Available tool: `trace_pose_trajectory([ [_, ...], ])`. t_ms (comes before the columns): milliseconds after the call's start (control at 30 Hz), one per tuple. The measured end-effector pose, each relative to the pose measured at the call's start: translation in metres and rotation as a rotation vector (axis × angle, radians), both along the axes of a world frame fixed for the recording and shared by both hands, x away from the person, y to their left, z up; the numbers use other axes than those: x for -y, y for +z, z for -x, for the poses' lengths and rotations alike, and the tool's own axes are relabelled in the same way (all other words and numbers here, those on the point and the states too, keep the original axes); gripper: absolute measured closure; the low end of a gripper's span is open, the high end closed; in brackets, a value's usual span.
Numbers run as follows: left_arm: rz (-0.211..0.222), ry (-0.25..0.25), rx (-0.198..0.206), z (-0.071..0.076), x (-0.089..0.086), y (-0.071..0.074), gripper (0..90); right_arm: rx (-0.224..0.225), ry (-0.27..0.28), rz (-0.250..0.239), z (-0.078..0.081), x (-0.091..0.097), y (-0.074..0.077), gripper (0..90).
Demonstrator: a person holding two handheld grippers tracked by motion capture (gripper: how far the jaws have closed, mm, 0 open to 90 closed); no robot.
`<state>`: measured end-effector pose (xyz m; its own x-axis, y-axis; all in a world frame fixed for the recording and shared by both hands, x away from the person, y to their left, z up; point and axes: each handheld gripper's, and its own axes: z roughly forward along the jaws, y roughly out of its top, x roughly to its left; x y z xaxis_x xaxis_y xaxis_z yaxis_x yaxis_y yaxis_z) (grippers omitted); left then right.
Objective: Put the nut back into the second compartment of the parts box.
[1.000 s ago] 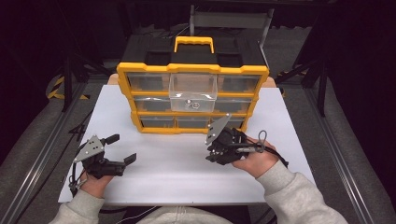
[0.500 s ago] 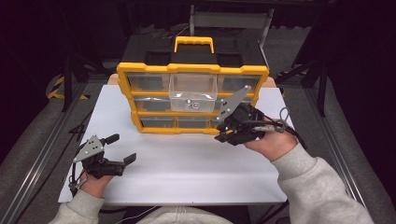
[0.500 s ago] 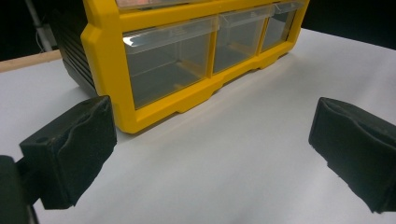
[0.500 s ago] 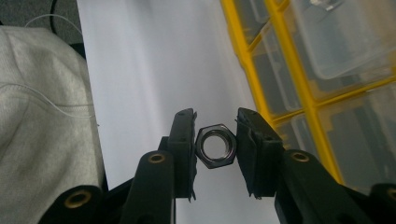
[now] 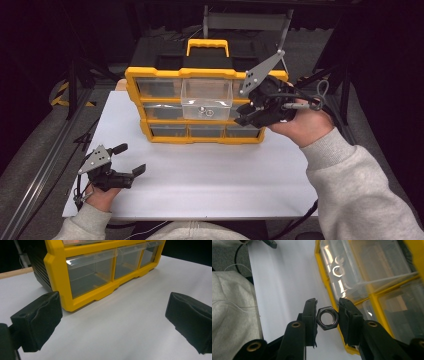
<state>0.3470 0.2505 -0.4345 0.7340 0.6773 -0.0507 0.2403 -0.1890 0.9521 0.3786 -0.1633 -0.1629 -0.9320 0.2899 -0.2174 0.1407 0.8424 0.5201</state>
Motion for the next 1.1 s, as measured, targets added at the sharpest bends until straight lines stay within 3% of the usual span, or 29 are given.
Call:
trace_pose_trajectory([
  [267,0.0,0.0,0.001,0.0,0.0,0.0,1.6,0.025,-0.022,-0.011,-0.015,-0.007,0.031,68.4],
  [467,0.001,-0.003,0.002,0.0,0.0,0.0,1.6,0.031,-0.034,-0.021,-0.032,-0.015,0.043,68.5],
  [800,0.001,-0.001,0.002,0.0,-0.001,0.0,1.6,0.018,-0.035,0.005,-0.058,-0.037,0.047,68.5],
  [1100,0.004,-0.002,0.001,0.0,-0.002,0.0,1.6,-0.011,-0.024,0.045,-0.079,-0.06,0.03,68.7],
])
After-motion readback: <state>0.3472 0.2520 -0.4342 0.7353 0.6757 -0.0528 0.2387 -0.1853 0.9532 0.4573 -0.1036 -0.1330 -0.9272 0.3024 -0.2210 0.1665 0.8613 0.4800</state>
